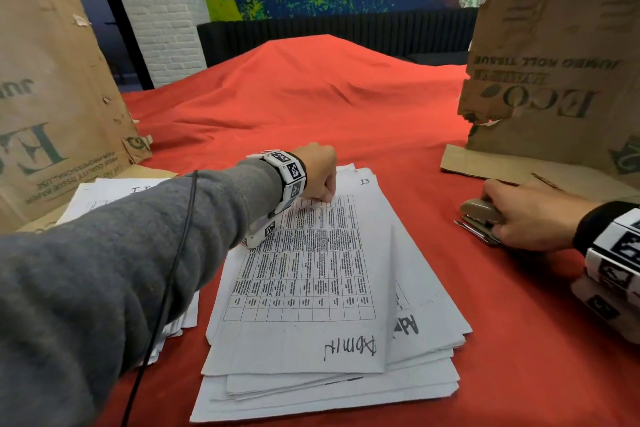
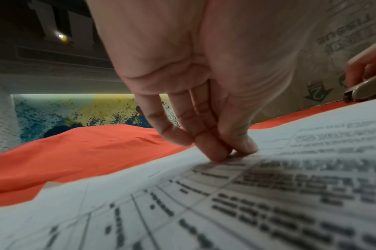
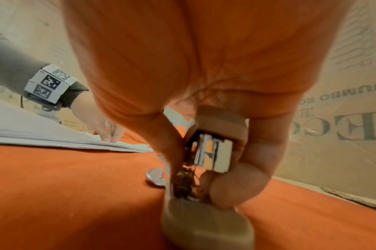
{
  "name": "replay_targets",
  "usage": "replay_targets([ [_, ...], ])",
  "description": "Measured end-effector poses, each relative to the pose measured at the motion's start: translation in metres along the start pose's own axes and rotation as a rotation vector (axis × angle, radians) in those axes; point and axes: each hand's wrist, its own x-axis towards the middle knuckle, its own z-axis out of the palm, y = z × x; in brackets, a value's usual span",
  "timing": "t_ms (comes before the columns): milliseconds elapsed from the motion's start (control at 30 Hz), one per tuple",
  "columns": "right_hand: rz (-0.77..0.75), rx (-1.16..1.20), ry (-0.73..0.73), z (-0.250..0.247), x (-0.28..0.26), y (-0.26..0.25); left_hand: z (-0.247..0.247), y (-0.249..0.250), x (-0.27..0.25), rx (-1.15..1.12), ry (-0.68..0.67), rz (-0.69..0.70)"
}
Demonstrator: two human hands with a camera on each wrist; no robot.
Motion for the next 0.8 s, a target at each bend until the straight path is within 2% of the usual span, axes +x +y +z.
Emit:
replay_targets([
  [167, 0.000, 0.021, -0.011, 0.002, 0.001, 0.002, 0.003, -0.001, 0.004, 0.049, -0.062, 0.001],
  [367, 0.036, -0.005, -0.009, -0.004, 0.000, 0.001, 0.000, -0.002, 0.000, -0.010, 0.006, 0.010],
  [467, 0.033, -0.096, 0.066, -0.014, 0.004, -0.013, -0.002, -0.005, -0.001, -0.027, 0.003, 0.018],
  [567, -0.217, 0.062, 0.244, -0.030, 0.017, -0.055, -0.002, -0.012, -0.002, -0.094, 0.046, -0.007],
  [667, -0.396, 0.284, 0.243, -0.045, 0.038, -0.114, -0.007, -0.027, -0.012, -0.179, 0.085, -0.060],
  [733, -0.461, 0.300, 0.209, -0.044, 0.055, -0.143, -0.008, -0.038, -0.022, -0.162, 0.017, -0.073],
  [800, -0.494, 0.274, 0.175, -0.038, 0.072, -0.158, -0.005, -0.047, -0.032, -0.082, -0.106, -0.060],
])
